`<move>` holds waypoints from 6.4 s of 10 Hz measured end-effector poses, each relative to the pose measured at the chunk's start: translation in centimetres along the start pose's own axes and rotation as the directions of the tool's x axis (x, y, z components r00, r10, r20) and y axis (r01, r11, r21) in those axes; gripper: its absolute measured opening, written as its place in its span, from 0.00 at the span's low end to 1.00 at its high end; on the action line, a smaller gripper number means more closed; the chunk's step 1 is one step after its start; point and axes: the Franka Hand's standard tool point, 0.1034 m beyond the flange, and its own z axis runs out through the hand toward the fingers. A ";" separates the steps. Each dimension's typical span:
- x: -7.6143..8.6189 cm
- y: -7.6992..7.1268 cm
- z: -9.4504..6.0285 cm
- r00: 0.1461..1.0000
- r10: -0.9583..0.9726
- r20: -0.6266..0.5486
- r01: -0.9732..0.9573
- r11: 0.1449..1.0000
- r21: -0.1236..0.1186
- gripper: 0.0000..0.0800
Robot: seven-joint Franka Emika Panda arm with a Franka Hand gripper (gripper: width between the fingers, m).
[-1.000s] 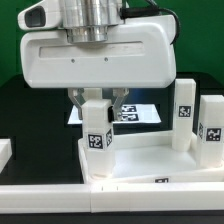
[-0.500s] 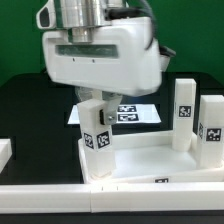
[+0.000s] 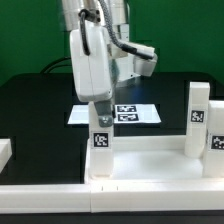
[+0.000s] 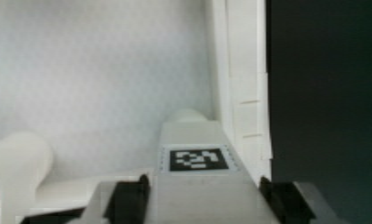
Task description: Assemble desk
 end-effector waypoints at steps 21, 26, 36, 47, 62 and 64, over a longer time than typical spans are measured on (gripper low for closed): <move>0.3 0.1 -0.1 0.880 -0.474 -0.014 0.473 0.879 -0.065 0.36; -0.5 -0.1 0.3 1.000 0.014 0.010 -0.014 1.000 -0.010 0.50; 1.0 0.0 0.0 0.437 -0.900 0.000 0.898 0.436 -0.050 0.81; 1.9 -0.4 -0.6 0.949 -0.314 -0.037 0.313 0.949 -0.024 0.36; 1.3 -0.2 -0.5 0.374 -0.927 0.018 0.927 0.373 -0.038 0.81; 1.7 -0.2 -0.5 0.343 -0.939 0.026 0.939 0.342 -0.035 0.79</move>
Offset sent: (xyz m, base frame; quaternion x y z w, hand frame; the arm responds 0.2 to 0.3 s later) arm -0.0172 0.0057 -0.0033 -0.0293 -0.0246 -0.3458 0.9375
